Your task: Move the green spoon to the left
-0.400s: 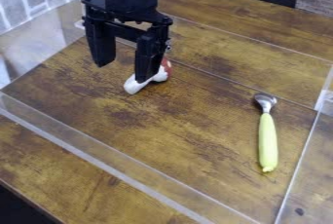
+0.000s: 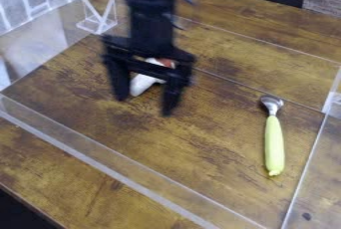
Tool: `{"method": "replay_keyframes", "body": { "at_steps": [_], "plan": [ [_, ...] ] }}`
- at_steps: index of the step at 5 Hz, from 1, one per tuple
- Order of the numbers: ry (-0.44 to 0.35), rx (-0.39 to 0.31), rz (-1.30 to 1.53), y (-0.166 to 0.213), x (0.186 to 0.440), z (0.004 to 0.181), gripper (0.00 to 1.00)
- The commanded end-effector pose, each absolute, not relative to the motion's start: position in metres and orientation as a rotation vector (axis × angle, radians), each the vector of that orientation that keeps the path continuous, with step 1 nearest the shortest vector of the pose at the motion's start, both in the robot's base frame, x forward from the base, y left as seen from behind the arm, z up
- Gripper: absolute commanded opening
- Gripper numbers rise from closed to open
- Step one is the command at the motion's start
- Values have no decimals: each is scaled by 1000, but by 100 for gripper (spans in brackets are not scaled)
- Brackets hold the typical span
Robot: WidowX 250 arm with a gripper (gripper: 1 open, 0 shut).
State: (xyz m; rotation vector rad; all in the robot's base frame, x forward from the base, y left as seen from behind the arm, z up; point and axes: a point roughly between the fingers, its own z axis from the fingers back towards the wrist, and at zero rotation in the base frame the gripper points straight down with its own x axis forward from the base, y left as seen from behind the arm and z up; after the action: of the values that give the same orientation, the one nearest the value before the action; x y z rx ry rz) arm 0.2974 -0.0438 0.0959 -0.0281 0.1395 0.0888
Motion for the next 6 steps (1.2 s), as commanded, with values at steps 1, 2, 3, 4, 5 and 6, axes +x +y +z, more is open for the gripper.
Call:
{"method": "replay_keyframes", "body": {
  "at_steps": [1,2,3,4,5,6],
  "plan": [
    [58,-44,169,-85,338,112,100],
    [31,-62,217,-129,367,108,100],
    [14,-75,257,-157,386,103,100],
    [14,-71,231,-162,386,97,100],
    [21,-63,196,-164,386,92,100],
    [28,-54,161,-164,386,89,100]
  ]
}}
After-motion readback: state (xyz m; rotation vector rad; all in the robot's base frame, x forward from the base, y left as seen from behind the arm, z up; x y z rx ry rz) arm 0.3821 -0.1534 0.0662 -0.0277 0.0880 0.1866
